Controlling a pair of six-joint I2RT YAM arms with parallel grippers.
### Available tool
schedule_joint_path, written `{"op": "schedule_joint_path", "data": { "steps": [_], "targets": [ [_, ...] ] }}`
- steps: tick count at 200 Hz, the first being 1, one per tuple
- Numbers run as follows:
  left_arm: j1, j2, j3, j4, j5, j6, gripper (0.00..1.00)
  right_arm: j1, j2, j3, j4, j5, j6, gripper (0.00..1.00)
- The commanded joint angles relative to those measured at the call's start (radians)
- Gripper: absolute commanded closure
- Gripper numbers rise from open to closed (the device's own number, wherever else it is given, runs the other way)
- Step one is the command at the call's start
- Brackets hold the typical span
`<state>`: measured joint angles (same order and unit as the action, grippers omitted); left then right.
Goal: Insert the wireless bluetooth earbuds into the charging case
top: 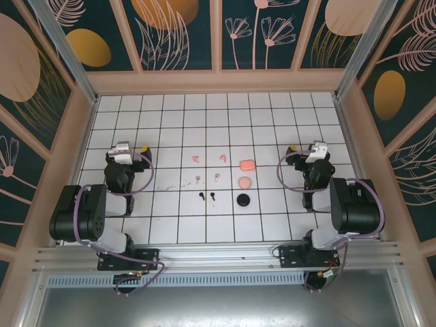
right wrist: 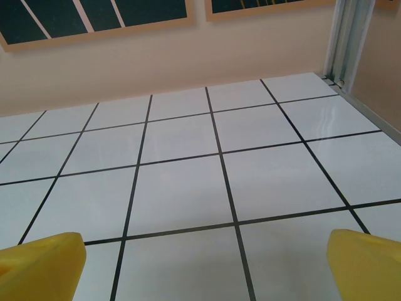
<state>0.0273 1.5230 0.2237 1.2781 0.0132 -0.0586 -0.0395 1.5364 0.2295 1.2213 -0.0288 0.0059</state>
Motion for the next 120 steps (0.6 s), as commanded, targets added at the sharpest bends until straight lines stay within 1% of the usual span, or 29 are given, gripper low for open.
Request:
{"op": "schedule_joint_path", "data": {
  "steps": [1, 120],
  "targets": [
    [0.005, -0.004, 0.005, 0.01, -0.01, -0.018, 0.01, -0.004, 0.003, 0.015, 0.007, -0.025, 0.006, 0.01],
    [0.006, -0.001, 0.017, -0.01, -0.024, -0.022, 0.01, -0.005, 0.004, 0.016, 0.006, -0.027, 0.007, 0.01]
  ]
}}
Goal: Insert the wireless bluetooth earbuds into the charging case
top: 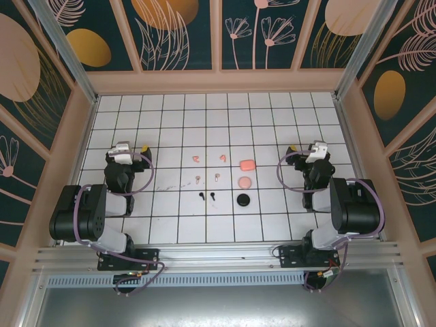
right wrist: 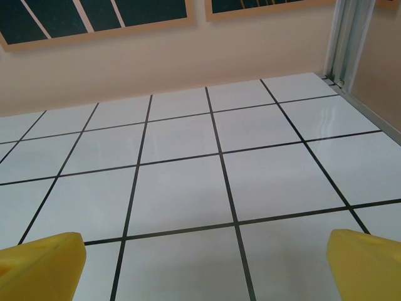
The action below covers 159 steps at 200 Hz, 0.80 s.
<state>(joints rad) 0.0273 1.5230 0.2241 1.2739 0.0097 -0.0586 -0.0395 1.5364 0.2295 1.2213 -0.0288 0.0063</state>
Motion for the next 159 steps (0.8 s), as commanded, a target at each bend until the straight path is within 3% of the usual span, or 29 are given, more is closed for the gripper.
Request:
{"op": "schedule_joint_path", "data": {
  "steps": [1, 34, 48, 72, 105, 132, 159],
  "targets": [
    [0.006, -0.001, 0.017, -0.006, -0.02, -0.021, 0.01, -0.005, 0.003, 0.016, 0.005, -0.028, 0.007, 0.01],
    [0.005, -0.006, 0.008, 0.005, -0.019, -0.024, 0.01, -0.012, 0.002, 0.013, 0.008, -0.038, 0.011, 0.01],
    [0.006, -0.028, 0.018, -0.019, -0.005, -0.017, 0.01, -0.001, -0.039, 0.029, -0.048, 0.02, 0.022, 0.01],
    [0.005, -0.118, 0.108, -0.274, -0.023, -0.026, 0.01, 0.011, -0.18, 0.112, -0.335, 0.112, 0.081, 0.01],
    [0.006, -0.233, 0.18, -0.47, -0.032, -0.081, 0.01, 0.009, -0.267, 0.339, -0.859, 0.259, 0.397, 0.01],
    [0.006, -0.302, 0.281, -0.628, -0.002, -0.228, 0.01, 0.024, -0.262, 0.437, -1.06, 0.137, 0.416, 0.01],
    [0.006, -0.338, 0.367, -0.76, 0.04, -0.418, 0.01, 0.166, -0.321, 0.457, -1.217, 0.131, 0.341, 0.01]
  ]
}}
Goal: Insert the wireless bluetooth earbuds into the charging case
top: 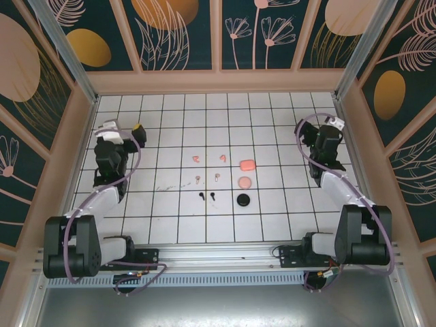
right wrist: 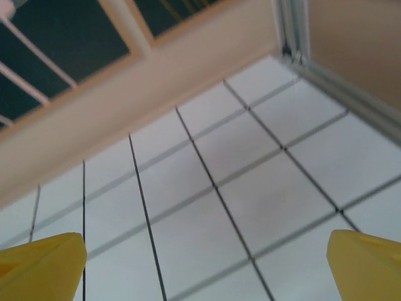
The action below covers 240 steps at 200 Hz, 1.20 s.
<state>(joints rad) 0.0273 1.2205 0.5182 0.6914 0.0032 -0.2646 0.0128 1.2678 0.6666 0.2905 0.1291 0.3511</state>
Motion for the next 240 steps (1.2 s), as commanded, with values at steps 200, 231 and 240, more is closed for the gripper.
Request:
{"op": "schedule_joint_path", "data": {
  "steps": [200, 231, 240],
  "targets": [
    [-0.225, -0.084, 0.174, -0.544, 0.225, -0.362, 0.01, 0.774, -0.002, 0.027, -0.699, -0.102, 0.116, 0.09],
    [-0.227, -0.013, 0.199, -0.57, 0.245, -0.367, 0.01, 0.808, 0.054, 0.036, -0.672, -0.106, 0.145, 0.1],
    [-0.227, 0.004, 0.208, -0.576, 0.253, -0.367, 0.01, 0.816, 0.068, 0.036, -0.661, -0.106, 0.152, 0.1]
  ]
}}
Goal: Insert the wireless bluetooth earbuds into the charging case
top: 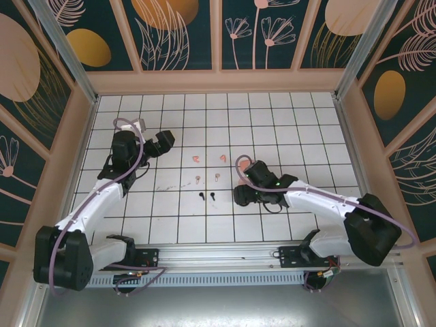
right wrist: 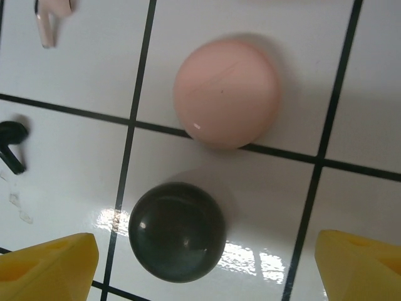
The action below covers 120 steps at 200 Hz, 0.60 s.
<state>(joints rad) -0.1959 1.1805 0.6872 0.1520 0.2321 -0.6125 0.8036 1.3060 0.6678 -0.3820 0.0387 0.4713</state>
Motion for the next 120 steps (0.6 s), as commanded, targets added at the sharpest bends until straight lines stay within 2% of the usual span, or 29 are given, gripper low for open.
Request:
{"op": "schedule_joint_path", "data": {
  "steps": [1, 48, 120],
  "targets": [
    [-0.004, 0.045, 0.039, -0.037, 0.026, -0.02, 0.01, 0.027, 0.031, 0.035, 0.013, -0.016, 0.032, 0.1],
    [-0.012, 0.067, 0.041, -0.048, 0.01, -0.034, 0.01, 0.06, 0.118, 0.072, 0.014, 0.002, 0.04, 0.11],
    [-0.026, 0.091, 0.044, -0.042, 0.013, -0.044, 0.01, 0.093, 0.166, 0.099, 0.01, -0.002, 0.038, 0.15]
  ]
}}
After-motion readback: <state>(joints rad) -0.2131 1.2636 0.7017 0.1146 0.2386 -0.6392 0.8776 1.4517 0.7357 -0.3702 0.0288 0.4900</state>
